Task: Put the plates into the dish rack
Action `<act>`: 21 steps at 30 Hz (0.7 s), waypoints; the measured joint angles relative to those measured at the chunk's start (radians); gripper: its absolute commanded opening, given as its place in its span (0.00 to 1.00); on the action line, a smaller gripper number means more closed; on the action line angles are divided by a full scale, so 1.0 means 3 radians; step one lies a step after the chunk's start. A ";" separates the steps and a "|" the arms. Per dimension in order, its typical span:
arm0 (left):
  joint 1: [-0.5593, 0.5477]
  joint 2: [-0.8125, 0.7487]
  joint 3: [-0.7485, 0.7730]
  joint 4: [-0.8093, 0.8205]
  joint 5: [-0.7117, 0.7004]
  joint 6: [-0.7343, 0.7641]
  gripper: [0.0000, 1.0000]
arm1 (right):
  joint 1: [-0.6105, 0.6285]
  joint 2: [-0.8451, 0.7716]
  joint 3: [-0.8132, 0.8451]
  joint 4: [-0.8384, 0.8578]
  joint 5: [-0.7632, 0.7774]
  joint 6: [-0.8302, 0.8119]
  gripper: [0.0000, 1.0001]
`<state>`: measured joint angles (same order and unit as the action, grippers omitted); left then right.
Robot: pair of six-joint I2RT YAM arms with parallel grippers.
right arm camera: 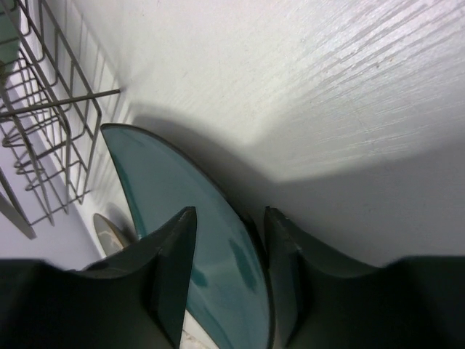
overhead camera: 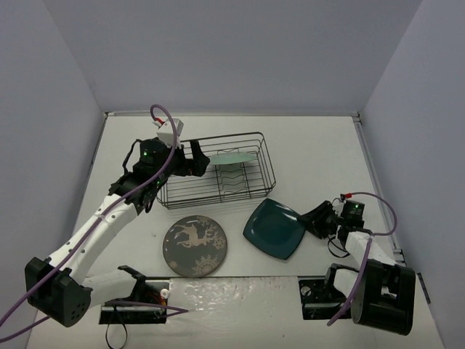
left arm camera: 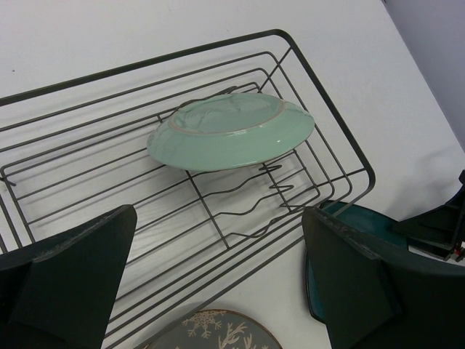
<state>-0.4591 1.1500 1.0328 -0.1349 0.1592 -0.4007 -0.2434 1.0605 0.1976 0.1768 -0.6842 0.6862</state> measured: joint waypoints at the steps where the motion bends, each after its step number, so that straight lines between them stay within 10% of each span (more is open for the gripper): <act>1: 0.0000 0.0001 0.0005 -0.0009 -0.0018 0.0011 0.97 | 0.0012 0.0006 0.0001 -0.0005 0.0031 -0.0011 0.30; 8: 0.0000 0.0010 0.0066 -0.0052 -0.0094 0.0071 0.97 | 0.0065 -0.0036 -0.0024 -0.0062 0.0081 -0.0026 0.00; 21: 0.0000 0.0017 0.0068 -0.0087 -0.0157 0.0088 0.97 | 0.0098 -0.1012 0.0068 -0.0574 0.0143 -0.0201 0.00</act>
<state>-0.4591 1.1549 1.0531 -0.1612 0.1120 -0.3744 -0.2140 0.7569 0.2181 0.0047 -0.6412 0.6260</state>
